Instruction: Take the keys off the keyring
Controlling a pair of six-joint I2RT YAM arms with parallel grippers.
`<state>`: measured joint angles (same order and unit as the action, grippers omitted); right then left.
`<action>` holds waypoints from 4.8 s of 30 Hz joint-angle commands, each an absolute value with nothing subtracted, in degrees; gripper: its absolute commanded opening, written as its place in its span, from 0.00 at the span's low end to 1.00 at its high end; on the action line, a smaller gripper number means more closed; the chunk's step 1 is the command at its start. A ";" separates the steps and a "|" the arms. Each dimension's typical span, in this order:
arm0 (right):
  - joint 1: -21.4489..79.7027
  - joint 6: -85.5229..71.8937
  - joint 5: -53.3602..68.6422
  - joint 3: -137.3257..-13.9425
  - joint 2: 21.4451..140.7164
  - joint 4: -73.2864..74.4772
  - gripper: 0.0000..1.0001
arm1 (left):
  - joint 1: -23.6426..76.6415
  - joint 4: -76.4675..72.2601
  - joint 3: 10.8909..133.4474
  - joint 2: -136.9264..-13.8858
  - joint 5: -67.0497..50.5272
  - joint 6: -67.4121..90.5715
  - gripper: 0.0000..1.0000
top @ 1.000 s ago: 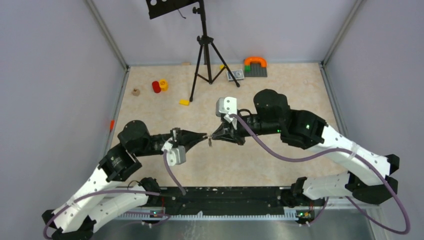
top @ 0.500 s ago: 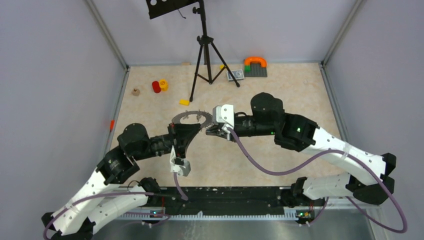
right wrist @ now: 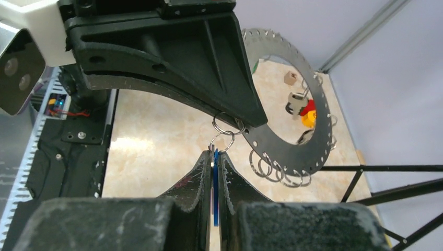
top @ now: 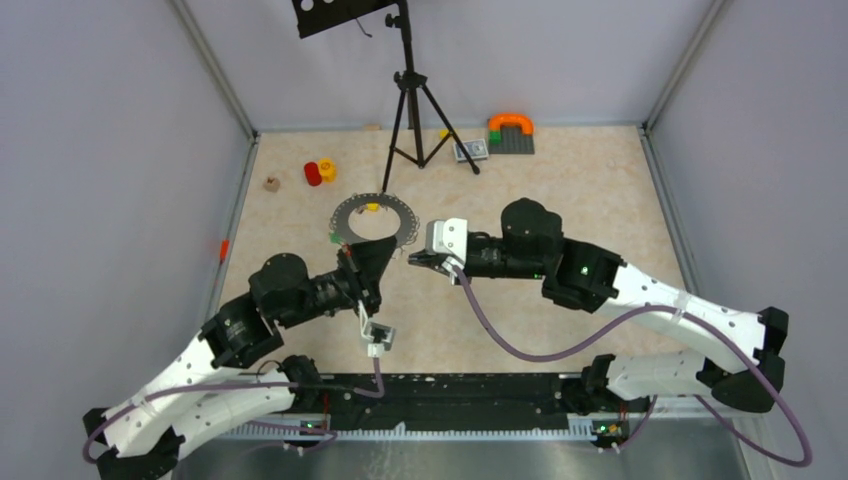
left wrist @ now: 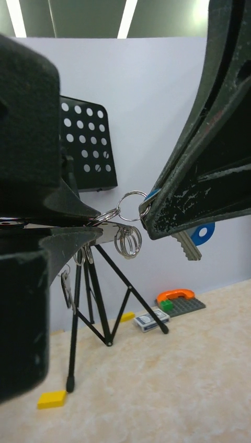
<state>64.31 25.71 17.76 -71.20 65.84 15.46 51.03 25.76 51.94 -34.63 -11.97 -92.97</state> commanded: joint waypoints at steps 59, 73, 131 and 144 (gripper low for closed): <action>64.59 27.22 25.18 -72.33 56.18 6.32 0.38 | 53.52 21.67 62.06 -30.27 -28.30 -82.87 0.00; 66.58 41.16 28.30 -72.65 60.91 -0.44 0.45 | 53.52 25.31 63.52 -31.09 -31.89 -84.91 0.00; 77.20 7.92 0.53 -67.05 70.18 -22.92 0.43 | 53.52 6.76 55.39 -28.36 -21.49 -74.58 0.00; 79.13 8.08 -5.01 -65.74 70.17 -27.70 0.34 | 53.53 7.12 55.37 -28.50 -21.36 -74.70 0.00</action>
